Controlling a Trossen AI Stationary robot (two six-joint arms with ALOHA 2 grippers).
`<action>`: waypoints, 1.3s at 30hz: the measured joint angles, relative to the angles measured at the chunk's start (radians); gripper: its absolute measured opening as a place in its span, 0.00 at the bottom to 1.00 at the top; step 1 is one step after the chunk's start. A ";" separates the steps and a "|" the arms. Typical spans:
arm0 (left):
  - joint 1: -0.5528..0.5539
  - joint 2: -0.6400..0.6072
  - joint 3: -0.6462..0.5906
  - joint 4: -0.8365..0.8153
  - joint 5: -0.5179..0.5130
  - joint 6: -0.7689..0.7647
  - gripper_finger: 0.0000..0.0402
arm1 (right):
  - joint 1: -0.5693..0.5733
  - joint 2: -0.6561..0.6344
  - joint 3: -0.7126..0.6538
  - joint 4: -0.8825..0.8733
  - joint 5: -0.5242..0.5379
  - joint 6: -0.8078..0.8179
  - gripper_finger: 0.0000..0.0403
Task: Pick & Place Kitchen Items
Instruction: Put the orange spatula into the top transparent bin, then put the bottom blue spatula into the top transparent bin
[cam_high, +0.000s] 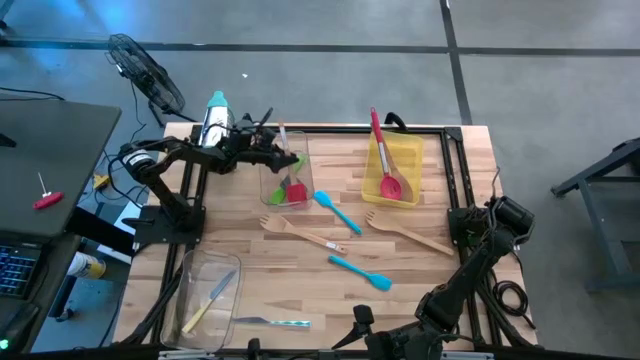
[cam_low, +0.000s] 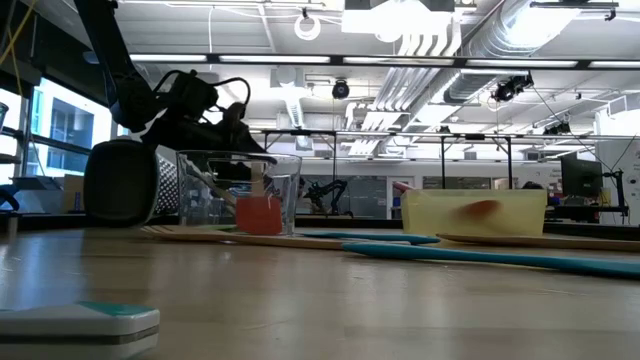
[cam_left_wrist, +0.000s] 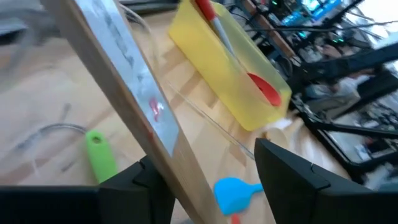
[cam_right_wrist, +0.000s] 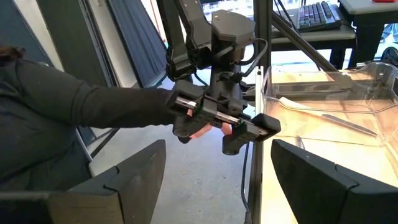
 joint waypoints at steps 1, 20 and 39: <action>0.000 0.000 0.000 0.001 -0.008 0.001 0.49 | 0.000 0.000 0.000 0.000 0.000 0.000 0.70; -0.051 -0.010 0.271 -0.732 -0.228 0.181 0.49 | -0.005 0.030 0.000 -0.007 0.002 0.019 0.70; -0.227 -0.010 0.729 -1.610 -0.707 0.219 0.49 | -0.027 0.047 0.000 0.000 0.003 0.071 0.70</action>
